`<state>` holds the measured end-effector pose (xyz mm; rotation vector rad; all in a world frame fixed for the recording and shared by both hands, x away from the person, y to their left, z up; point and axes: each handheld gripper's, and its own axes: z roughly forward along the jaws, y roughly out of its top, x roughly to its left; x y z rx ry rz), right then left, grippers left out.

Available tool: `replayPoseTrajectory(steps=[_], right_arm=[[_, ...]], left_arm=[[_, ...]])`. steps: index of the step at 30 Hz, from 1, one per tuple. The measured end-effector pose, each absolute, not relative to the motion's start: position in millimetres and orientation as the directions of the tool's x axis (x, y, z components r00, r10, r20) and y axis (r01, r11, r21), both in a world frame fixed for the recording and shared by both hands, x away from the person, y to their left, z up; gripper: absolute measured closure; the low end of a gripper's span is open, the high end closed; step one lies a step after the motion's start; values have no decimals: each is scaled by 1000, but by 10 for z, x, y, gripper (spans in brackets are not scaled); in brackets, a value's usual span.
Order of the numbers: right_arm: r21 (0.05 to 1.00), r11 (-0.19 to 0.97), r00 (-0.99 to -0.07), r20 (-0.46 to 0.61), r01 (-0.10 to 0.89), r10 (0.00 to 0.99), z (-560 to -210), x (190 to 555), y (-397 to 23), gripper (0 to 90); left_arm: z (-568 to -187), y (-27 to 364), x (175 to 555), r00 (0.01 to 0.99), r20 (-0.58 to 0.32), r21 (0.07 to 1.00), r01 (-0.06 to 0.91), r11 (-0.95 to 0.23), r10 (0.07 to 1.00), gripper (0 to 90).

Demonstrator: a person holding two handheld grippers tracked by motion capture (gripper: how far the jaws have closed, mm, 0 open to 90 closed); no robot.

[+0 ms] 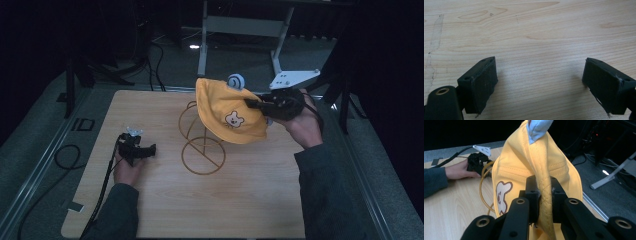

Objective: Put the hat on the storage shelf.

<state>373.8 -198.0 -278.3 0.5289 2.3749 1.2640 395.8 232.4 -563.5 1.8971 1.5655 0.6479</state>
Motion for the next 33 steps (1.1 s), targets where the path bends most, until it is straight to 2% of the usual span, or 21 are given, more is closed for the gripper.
replayPoseTrajectory(steps=[23,28,31,33], right_arm=[[827,552,-861,-206,100,465,-2713,3931,-1163,800],[772,618,-870,-194,150,453,-2774,3975,-998,791],[746,639,-858,-192,188,477,-2821,4016,-947,729],[749,636,-839,-217,184,498,-2841,4023,-941,621]], left_arm=[[-5635,2323,3959,191,0,706,695,-135,982,128],[-5634,2324,3959,193,1,705,696,-137,981,128],[-5634,2324,3959,193,0,705,696,-137,981,128],[-5634,2324,3959,193,0,705,696,-137,981,128]])
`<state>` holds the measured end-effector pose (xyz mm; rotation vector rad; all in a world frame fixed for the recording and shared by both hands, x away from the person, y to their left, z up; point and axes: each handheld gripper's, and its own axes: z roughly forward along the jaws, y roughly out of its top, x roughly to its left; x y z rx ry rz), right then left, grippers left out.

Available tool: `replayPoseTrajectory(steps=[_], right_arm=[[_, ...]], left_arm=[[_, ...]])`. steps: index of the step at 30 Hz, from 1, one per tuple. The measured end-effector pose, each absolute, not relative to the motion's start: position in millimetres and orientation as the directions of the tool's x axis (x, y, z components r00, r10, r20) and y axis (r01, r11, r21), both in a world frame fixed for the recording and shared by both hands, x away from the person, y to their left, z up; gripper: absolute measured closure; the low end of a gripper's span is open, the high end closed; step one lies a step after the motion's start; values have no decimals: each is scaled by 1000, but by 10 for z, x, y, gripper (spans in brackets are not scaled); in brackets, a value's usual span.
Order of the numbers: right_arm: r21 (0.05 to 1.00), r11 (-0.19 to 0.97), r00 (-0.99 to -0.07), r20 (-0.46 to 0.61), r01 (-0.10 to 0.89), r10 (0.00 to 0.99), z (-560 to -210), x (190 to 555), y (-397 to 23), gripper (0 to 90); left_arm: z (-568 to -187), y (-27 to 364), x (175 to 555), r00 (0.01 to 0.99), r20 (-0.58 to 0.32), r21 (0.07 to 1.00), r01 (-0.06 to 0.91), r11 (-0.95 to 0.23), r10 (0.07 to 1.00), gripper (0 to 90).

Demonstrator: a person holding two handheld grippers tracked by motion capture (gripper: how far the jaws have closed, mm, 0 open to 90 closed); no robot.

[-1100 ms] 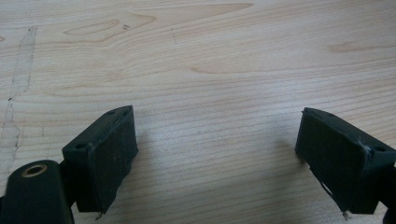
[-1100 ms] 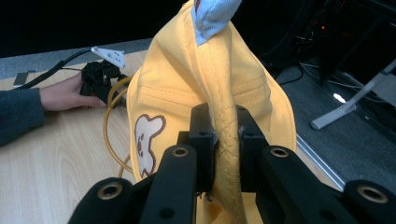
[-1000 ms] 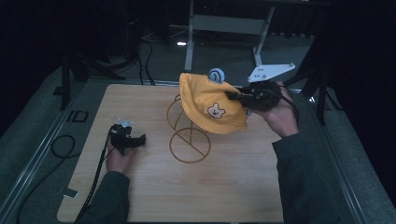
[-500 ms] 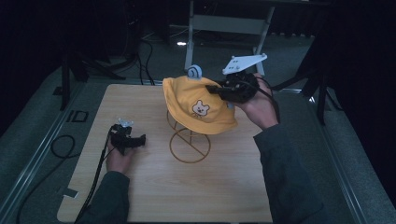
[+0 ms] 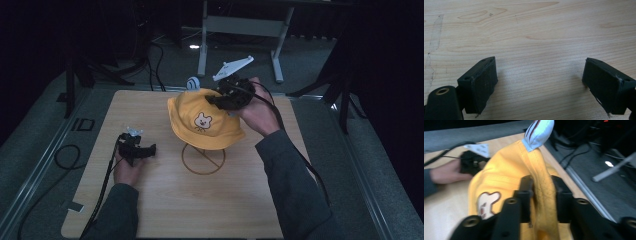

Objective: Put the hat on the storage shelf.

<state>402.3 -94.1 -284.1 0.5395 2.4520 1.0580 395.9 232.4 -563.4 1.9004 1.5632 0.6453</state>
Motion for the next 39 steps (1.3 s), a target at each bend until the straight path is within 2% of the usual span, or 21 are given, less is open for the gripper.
replayPoseTrajectory(steps=[2,7,8,11,13,19,22,27,32,39], right_arm=[[758,627,-830,-227,179,510,-2834,4012,-952,542],[802,579,-824,-224,147,520,-2743,3950,-1034,508],[806,574,-821,-225,146,525,-2730,3936,-1046,538],[816,561,-814,-230,137,533,-2720,3914,-1085,712],[825,548,-806,-228,138,546,-2730,3916,-1091,777],[827,541,-812,-204,157,547,-2802,3955,-988,808],[825,543,-830,-189,156,525,-2843,3968,-913,802],[822,553,-845,-197,134,498,-2863,3937,-854,743],[841,527,-839,-195,124,508,-2803,3903,-927,672],[855,500,-810,-195,136,554,-2723,3887,-1108,636]], left_arm=[[-5634,2324,3959,193,0,705,696,-137,981,128],[-5633,2325,3959,194,2,704,696,-139,981,128],[-5634,2324,3959,194,1,704,696,-138,981,128],[-5634,2324,3958,194,1,705,696,-138,981,128],[-5633,2324,3958,194,0,705,696,-138,981,128],[-5633,2325,3958,194,1,704,696,-138,981,128],[-5633,2324,3958,193,0,704,696,-137,981,128],[-5633,2325,3958,193,0,704,696,-137,981,128],[-5633,2324,3958,194,0,704,696,-138,981,128],[-5633,2324,3958,194,1,704,696,-138,981,128]])
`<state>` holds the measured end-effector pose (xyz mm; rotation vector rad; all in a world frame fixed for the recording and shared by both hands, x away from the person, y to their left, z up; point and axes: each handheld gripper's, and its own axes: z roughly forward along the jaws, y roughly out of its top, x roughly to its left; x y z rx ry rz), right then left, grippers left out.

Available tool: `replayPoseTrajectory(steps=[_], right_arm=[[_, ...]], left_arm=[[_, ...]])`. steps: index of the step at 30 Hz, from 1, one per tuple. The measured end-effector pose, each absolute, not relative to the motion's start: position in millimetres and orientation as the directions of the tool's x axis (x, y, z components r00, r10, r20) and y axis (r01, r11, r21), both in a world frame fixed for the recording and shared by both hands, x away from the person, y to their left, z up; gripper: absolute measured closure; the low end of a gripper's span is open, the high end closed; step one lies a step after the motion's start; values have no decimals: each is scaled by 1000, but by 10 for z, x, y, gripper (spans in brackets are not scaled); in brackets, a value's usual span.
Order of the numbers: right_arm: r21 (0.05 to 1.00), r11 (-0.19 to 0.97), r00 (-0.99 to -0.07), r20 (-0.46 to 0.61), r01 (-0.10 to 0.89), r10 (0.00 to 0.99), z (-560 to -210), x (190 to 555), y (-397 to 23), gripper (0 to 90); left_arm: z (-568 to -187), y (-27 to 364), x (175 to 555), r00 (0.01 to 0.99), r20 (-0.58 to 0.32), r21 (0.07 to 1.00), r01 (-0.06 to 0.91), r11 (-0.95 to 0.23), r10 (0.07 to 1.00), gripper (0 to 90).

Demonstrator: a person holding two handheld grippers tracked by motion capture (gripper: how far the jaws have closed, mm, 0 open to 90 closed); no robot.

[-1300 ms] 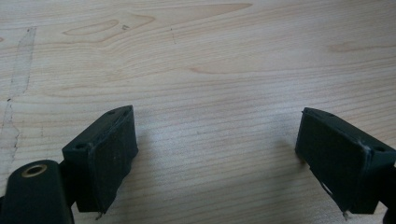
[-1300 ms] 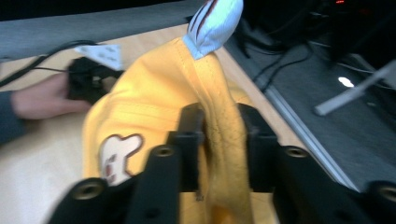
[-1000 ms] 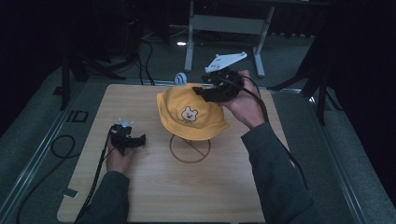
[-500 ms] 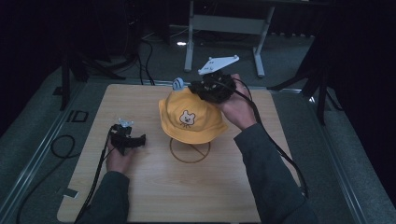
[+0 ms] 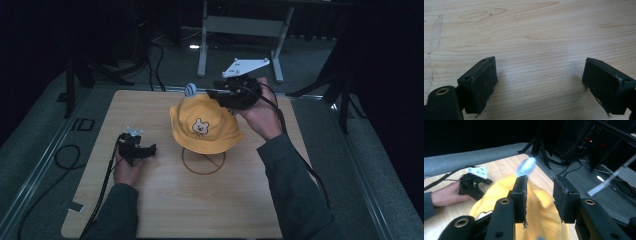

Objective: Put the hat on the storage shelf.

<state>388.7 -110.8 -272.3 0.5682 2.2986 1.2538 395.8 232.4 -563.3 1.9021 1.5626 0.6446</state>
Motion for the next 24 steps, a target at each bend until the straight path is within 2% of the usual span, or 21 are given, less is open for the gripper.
replayPoseTrajectory(steps=[10,24], right_arm=[[854,471,-730,-175,220,660,-2725,3956,-1457,601],[825,447,-634,-147,345,759,-3074,4087,-1880,553]], left_arm=[[-5634,2324,3958,194,0,705,696,-138,981,128],[-5634,2322,3958,194,-1,706,695,-137,981,128]])
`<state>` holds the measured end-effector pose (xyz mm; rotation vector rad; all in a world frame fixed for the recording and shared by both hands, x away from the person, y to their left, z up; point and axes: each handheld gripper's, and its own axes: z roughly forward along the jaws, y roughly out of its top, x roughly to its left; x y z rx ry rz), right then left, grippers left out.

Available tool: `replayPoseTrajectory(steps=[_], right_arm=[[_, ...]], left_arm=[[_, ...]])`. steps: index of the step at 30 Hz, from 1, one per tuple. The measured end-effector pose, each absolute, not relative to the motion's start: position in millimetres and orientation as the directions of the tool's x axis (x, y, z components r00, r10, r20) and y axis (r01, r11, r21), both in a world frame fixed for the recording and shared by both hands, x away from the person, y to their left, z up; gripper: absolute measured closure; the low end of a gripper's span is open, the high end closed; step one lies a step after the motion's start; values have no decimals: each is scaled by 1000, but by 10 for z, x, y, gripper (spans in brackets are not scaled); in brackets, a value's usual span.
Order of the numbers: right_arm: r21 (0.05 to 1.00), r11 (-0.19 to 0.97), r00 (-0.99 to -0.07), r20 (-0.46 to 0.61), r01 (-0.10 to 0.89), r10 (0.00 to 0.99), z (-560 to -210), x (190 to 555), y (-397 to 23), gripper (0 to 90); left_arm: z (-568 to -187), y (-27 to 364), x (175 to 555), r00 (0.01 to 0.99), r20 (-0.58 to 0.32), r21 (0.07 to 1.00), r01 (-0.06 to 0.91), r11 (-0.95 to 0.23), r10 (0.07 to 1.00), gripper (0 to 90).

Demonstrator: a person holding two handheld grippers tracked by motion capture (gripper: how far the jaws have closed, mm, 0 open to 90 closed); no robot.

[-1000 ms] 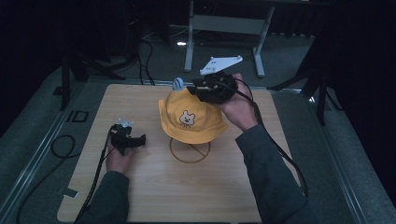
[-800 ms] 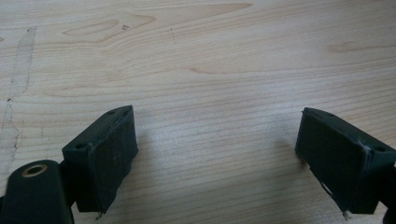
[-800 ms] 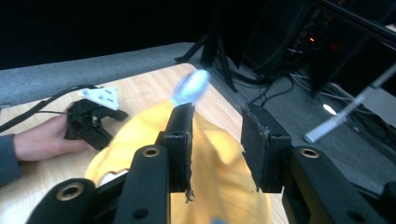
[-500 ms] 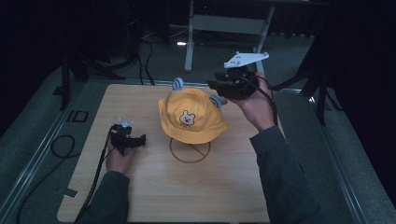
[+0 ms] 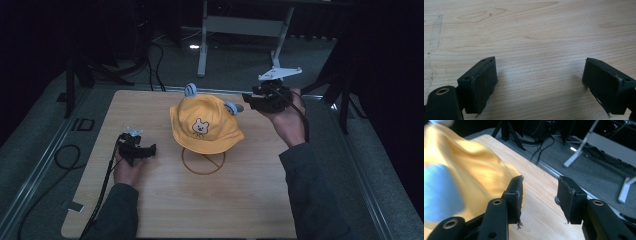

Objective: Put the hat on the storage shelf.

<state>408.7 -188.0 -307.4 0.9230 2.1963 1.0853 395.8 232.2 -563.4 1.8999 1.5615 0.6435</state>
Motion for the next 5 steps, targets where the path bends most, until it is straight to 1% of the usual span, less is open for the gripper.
replayPoseTrajectory(steps=[5], right_arm=[[815,438,-619,-128,379,775,-3204,4107,-2025,545]], left_arm=[[-5634,2322,3958,194,-1,706,695,-137,981,128]])
